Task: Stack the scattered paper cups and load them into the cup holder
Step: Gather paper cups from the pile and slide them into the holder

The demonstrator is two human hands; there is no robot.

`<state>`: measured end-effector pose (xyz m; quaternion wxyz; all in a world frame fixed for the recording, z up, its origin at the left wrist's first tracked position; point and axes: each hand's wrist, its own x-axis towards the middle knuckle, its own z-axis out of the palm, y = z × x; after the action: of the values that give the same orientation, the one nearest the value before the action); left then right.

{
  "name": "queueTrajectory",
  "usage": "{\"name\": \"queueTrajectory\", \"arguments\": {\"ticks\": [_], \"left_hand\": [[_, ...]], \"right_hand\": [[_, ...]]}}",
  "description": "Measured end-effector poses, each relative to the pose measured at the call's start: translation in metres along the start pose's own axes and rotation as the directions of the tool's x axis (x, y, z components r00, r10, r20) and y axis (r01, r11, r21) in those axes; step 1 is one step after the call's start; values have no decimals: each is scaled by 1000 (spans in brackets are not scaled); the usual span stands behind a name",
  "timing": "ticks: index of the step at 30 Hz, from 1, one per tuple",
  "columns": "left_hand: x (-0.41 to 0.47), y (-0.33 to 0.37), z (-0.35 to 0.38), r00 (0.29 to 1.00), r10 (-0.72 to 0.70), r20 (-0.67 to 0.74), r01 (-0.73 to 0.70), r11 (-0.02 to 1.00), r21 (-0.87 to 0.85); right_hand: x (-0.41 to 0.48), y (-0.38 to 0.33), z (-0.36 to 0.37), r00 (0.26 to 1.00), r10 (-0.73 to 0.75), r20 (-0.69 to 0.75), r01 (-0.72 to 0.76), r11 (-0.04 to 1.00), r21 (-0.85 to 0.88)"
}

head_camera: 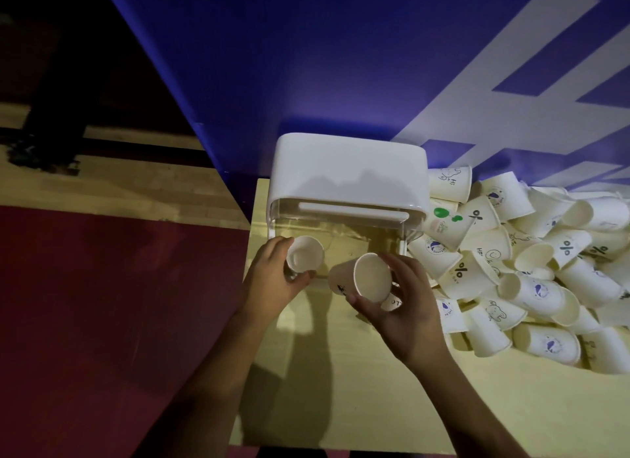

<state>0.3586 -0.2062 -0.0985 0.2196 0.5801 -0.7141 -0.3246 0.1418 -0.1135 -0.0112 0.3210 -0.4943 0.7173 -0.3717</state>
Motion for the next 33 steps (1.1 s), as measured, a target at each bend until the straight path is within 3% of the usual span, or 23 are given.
{"name": "queueTrajectory", "arguments": {"ticks": [8, 15, 18, 24, 33], "left_hand": [[-6, 3, -11, 998, -8, 54, 12, 997, -77], [-22, 10, -30, 990, -138, -36, 120, 941, -317], [-17, 18, -29, 989, -145, -2, 134, 915, -381], [-9, 14, -21, 996, -75, 52, 88, 947, -309], [-6, 7, -14, 992, -102, 70, 113, 976, -185]], "right_hand": [[17, -22, 41, 978, -207, -17, 206, 977, -48], [29, -14, 73, 974, -214, 77, 224, 963, -150], [35, -8, 87, 975, -182, 128, 203, 962, -182], [43, 2, 98, 960, -103, 259, 165, 959, -231], [46, 3, 97, 961, -12, 277, 97, 950, -296]]}}
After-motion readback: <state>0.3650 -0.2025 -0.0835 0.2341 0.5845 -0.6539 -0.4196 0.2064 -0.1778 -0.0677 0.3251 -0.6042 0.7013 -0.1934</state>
